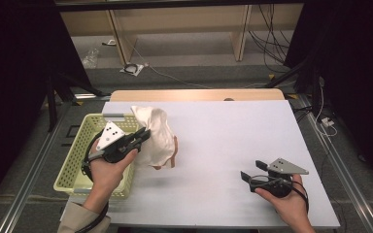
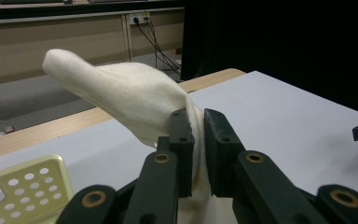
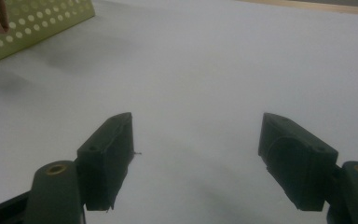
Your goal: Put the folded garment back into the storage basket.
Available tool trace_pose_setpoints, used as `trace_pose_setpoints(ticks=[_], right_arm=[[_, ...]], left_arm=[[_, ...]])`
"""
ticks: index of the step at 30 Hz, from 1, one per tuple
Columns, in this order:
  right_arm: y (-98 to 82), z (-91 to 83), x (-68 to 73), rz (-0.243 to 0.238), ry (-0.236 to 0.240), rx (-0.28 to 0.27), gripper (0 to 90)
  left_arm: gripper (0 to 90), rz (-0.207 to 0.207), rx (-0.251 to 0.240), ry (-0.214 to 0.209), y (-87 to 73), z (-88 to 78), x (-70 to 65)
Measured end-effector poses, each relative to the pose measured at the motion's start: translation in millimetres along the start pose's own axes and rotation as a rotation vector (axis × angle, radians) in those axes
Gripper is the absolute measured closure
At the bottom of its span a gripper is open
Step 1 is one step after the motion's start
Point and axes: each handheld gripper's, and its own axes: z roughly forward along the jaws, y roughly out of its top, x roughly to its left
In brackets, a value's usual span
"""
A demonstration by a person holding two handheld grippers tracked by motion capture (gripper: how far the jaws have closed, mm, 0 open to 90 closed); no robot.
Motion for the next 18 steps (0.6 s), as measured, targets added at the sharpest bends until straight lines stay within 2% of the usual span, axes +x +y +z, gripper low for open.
trace_pose_setpoints(ticks=[18], right_arm=[[-0.3, 0.7, -0.2, 0.003, 0.001, -0.011, 27.4]], left_arm=[[81.7, -0.002, -0.009, 0.006, 1.6, -2.1, 2.2]])
